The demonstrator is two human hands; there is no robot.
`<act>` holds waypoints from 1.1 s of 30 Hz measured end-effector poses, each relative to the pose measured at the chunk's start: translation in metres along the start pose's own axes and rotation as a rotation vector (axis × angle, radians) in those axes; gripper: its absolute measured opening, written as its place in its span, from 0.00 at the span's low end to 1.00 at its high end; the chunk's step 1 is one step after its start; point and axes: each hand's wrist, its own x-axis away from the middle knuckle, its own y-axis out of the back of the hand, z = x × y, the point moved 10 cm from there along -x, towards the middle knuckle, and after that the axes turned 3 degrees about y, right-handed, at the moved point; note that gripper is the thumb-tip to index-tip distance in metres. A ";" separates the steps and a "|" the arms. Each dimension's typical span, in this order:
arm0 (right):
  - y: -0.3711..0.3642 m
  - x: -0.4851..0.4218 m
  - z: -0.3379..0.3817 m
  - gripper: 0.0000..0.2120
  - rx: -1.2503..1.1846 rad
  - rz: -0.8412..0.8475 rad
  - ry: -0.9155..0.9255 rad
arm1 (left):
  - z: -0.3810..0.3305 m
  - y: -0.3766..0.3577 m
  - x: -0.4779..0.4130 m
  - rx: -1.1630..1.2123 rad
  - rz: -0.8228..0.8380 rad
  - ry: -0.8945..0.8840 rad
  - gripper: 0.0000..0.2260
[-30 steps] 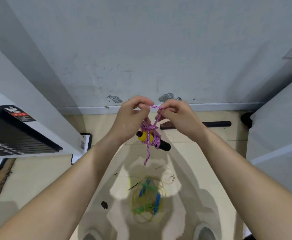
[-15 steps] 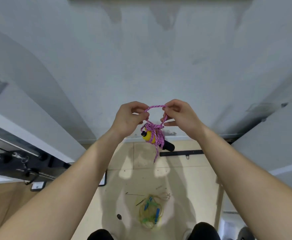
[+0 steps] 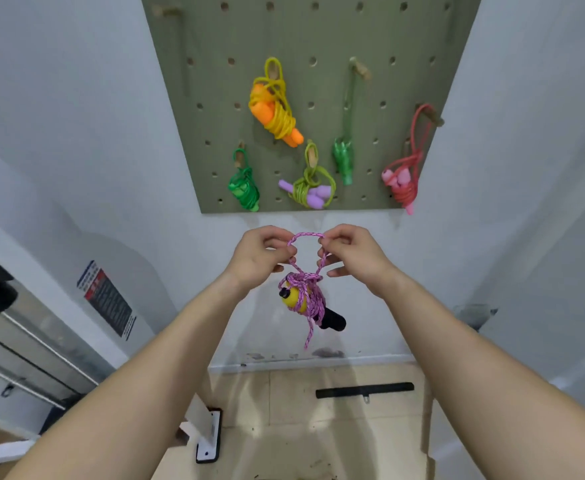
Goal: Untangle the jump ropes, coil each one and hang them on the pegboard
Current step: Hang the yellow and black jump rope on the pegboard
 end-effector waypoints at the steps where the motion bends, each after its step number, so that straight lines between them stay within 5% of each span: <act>1: 0.004 -0.003 0.012 0.02 -0.003 0.000 0.014 | -0.012 0.002 -0.003 0.002 -0.002 -0.009 0.06; 20: 0.143 -0.103 0.190 0.05 -0.049 -0.327 0.303 | -0.235 -0.020 -0.122 0.089 -0.169 -0.347 0.06; 33: 0.245 -0.137 0.193 0.06 -0.167 -0.426 0.271 | -0.292 -0.099 -0.167 0.091 -0.085 -0.393 0.03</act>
